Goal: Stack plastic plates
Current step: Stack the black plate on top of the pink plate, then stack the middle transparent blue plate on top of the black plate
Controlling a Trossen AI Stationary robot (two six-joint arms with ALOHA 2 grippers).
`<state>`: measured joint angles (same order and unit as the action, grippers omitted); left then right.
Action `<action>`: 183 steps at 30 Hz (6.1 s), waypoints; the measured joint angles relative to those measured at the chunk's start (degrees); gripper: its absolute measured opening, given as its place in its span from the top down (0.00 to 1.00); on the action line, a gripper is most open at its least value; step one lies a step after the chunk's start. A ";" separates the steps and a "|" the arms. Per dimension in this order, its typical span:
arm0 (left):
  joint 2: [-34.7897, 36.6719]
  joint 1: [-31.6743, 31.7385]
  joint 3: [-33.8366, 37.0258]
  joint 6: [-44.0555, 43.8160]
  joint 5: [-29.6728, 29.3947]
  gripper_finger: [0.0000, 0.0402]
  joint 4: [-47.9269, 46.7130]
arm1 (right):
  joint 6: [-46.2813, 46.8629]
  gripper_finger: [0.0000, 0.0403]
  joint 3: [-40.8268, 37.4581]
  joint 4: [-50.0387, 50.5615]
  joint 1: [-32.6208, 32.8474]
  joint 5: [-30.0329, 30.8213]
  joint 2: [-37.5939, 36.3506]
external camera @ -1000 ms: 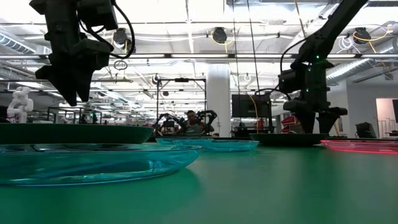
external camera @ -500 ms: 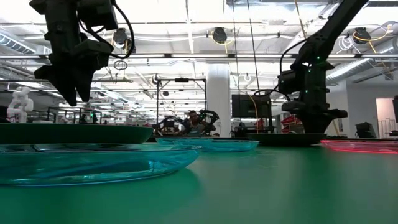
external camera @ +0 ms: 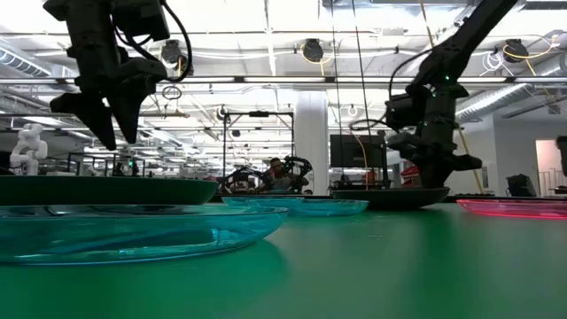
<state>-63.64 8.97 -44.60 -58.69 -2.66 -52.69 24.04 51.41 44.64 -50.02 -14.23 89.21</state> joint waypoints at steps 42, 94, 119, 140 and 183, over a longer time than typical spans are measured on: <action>0.02 2.14 -9.62 -10.03 -2.08 0.20 16.94 | 24.66 0.99 23.24 -3.58 28.57 3.90 0.07; -5.73 1.97 -9.53 -1.97 -3.86 0.95 23.27 | 32.36 0.97 23.22 -11.55 33.68 9.73 -0.02; 2.95 1.88 -9.73 1.89 6.15 0.97 5.71 | 25.72 0.27 23.53 -8.15 33.63 1.92 0.07; 5.24 2.81 -9.42 15.87 4.57 0.97 -16.57 | 16.94 0.25 23.15 1.44 34.30 2.25 0.09; 5.16 7.66 0.85 21.13 2.40 0.65 -7.08 | 20.02 0.49 23.20 -1.11 38.36 6.74 16.78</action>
<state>-58.48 16.63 -43.75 -37.56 -0.25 -59.77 44.06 74.61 43.52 -11.66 -7.49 105.99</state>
